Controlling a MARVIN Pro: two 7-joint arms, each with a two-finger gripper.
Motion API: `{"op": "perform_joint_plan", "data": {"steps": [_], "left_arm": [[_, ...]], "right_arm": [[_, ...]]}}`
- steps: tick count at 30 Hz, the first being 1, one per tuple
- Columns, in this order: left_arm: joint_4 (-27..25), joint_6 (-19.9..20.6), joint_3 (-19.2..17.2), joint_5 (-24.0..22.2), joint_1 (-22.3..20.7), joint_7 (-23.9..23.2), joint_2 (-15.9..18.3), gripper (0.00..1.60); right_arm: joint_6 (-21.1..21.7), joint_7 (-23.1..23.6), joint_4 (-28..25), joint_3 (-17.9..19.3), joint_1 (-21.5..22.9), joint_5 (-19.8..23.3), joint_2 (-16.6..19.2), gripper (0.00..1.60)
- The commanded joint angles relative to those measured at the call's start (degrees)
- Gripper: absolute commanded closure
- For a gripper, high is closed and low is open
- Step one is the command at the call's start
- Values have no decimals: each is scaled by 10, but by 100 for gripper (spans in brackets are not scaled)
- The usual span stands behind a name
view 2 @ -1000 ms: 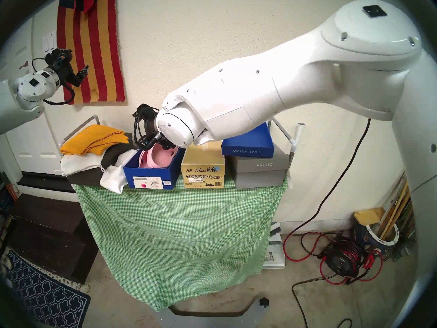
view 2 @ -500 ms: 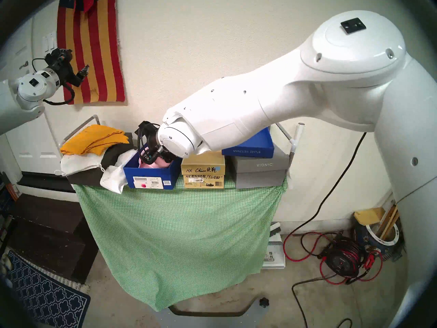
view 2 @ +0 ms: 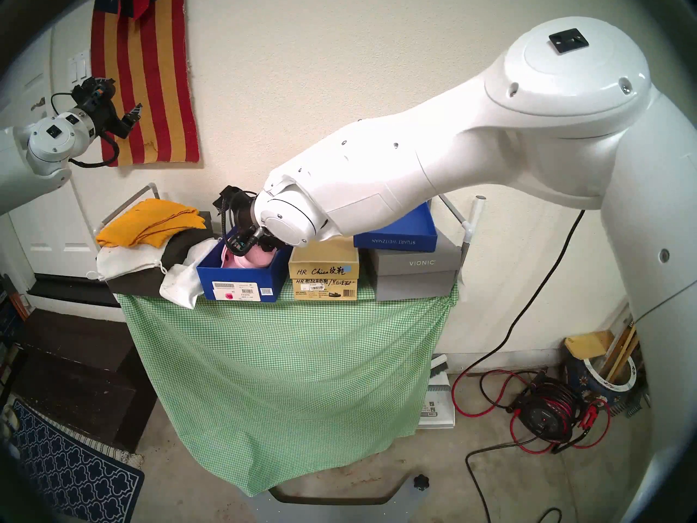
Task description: Take shoe out of the box
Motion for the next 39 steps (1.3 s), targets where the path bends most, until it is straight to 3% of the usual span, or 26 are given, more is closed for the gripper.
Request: {"op": "perform_joint_plan", "data": {"steps": [1,7,18,28,29,30,31,32,39], "left_arm": [[0,0,0,0,0,0,0,0],[0,0,0,0,0,0,0,0],[0,0,0,0,0,0,0,0],[0,0,0,0,0,0,0,0],[0,0,0,0,0,0,0,0],[0,0,0,0,0,0,0,0],[0,0,0,0,0,0,0,0],[0,0,0,0,0,0,0,0],[0,0,0,0,0,0,0,0]], "right_arm": [[-23,-11,18,-9,-7,-9,14,0],[-53,-10,61,-10,-18,-12,4,0],[-93,-5,165,1,-71,-15,-62,0],[-123,2,193,2,-93,-21,-80,0],[-122,6,192,4,-95,-15,-80,15],[-121,6,191,5,-94,-15,-79,114],[-121,6,191,5,-94,-15,-79,114],[-120,8,189,5,-94,-15,-79,159],[-99,-2,146,-3,-75,-33,-65,160]]}}
